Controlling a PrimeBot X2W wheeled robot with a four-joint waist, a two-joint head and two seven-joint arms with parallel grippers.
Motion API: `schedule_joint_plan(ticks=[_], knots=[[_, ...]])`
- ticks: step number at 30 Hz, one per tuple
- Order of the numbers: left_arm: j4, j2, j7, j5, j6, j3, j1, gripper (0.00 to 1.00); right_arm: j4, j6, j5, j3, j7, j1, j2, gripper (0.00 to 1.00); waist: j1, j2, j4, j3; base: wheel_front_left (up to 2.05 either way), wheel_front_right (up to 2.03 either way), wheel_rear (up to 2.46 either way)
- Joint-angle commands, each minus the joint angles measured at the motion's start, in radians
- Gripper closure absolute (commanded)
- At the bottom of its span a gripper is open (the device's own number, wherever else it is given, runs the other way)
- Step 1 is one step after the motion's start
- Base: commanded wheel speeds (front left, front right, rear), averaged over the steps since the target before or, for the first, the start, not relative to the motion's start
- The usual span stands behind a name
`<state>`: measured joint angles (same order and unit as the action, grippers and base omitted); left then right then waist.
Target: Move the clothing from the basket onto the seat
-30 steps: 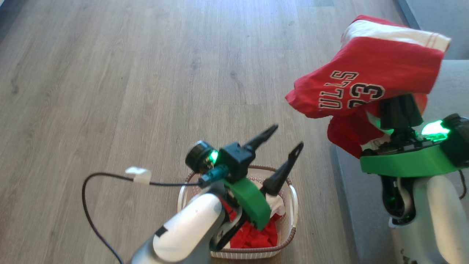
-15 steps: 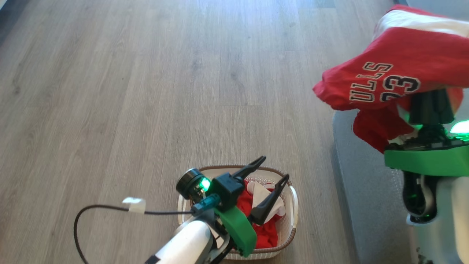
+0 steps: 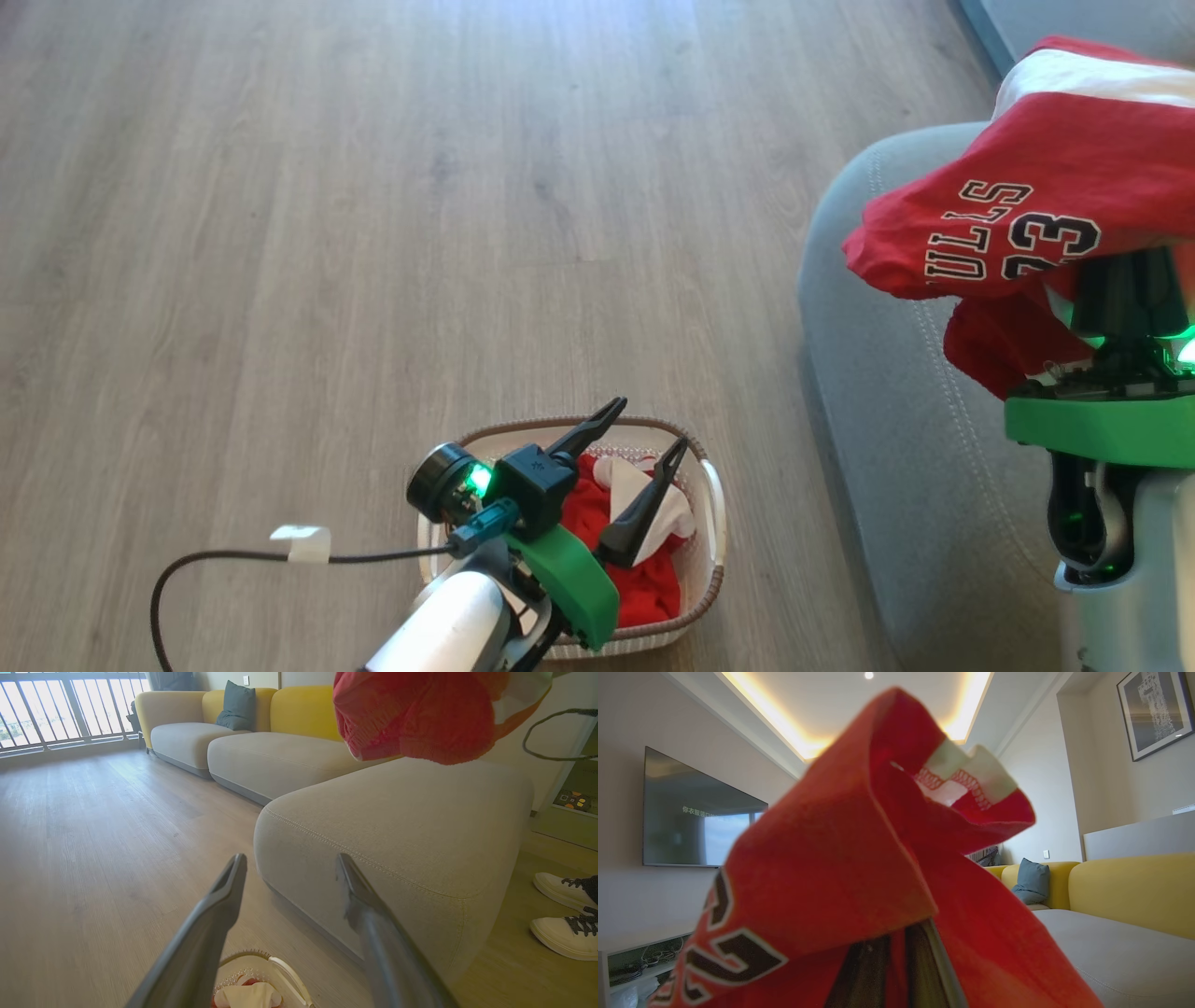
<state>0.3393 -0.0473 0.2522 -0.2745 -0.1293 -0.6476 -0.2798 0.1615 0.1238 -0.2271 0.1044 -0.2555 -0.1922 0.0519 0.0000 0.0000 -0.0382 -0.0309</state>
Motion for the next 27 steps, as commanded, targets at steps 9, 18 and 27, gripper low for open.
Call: schedule_joint_plan(ticks=[9, 18, 27], knots=[[-0.038, -0.003, 0.010, 0.002, -0.001, 0.003, -0.041, 0.00, 0.044, 0.007, 0.008, -0.003, -0.006, -0.027, -0.002, 1.00, 0.0000, 0.0000, -0.098, 0.030, 0.00, 0.00, 0.00], [-0.042, -0.003, 0.010, 0.004, -0.001, -0.026, -0.053, 0.00, 0.042, 0.007, 0.016, 0.039, -0.006, -0.013, -0.002, 1.00, 0.0000, 0.0000, -0.225, 0.057, 0.00, 0.00, 0.00], [-0.051, -0.003, 0.010, -0.002, -0.001, -0.042, -0.061, 0.00, 0.044, 0.007, 0.003, 0.089, -0.006, 0.000, -0.002, 1.00, 0.0000, 0.0000, -0.361, 0.086, 0.00, 0.00, 0.00]])
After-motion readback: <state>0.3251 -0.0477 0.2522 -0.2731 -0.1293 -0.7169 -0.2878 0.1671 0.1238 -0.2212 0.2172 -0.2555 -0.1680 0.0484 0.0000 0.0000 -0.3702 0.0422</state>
